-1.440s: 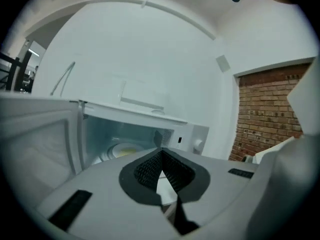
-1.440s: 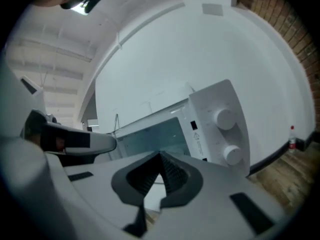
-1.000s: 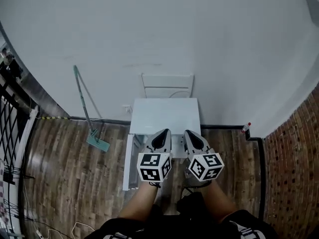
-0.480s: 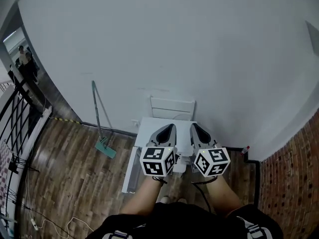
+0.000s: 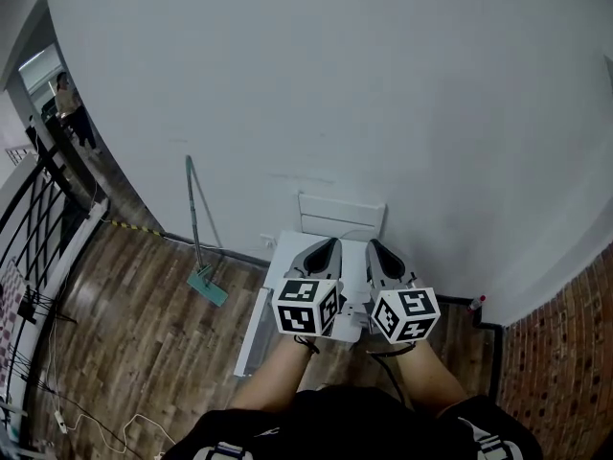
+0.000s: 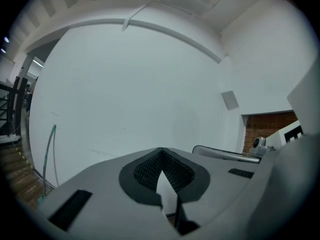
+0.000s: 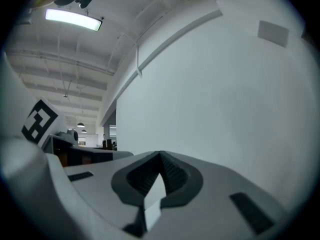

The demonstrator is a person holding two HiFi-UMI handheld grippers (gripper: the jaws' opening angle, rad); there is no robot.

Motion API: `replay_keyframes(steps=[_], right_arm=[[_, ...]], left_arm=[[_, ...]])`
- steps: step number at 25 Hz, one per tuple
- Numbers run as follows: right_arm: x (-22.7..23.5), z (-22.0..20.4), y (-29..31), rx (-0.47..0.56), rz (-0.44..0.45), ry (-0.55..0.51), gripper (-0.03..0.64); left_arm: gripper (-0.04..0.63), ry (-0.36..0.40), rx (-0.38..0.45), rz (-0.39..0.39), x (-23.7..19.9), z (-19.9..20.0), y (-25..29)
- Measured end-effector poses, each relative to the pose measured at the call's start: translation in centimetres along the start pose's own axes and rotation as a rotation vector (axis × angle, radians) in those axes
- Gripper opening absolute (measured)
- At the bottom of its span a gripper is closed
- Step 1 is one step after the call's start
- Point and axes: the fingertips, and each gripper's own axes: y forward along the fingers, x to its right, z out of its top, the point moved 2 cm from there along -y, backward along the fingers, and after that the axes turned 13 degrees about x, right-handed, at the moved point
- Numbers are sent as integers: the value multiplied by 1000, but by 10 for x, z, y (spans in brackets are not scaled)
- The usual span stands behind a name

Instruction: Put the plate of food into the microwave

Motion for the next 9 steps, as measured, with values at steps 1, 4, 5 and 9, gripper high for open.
replay_keyframes(steps=[1,4,5,9], right_arm=[[-2,-1,3,1,7,-1,12],[-10,-5,11,3,30,-2,12],[-13,-7,13,3,35,-2,12],[-24,-16,19,-4,41,-1,12]], left_arm=[[-3,0,1,4,-3,1,0],[-3,-14,4,13,-12,1,0],[-3,-18,2,15,-16,1,-1],[-3,-23,-15,26,-29,-3,-7]])
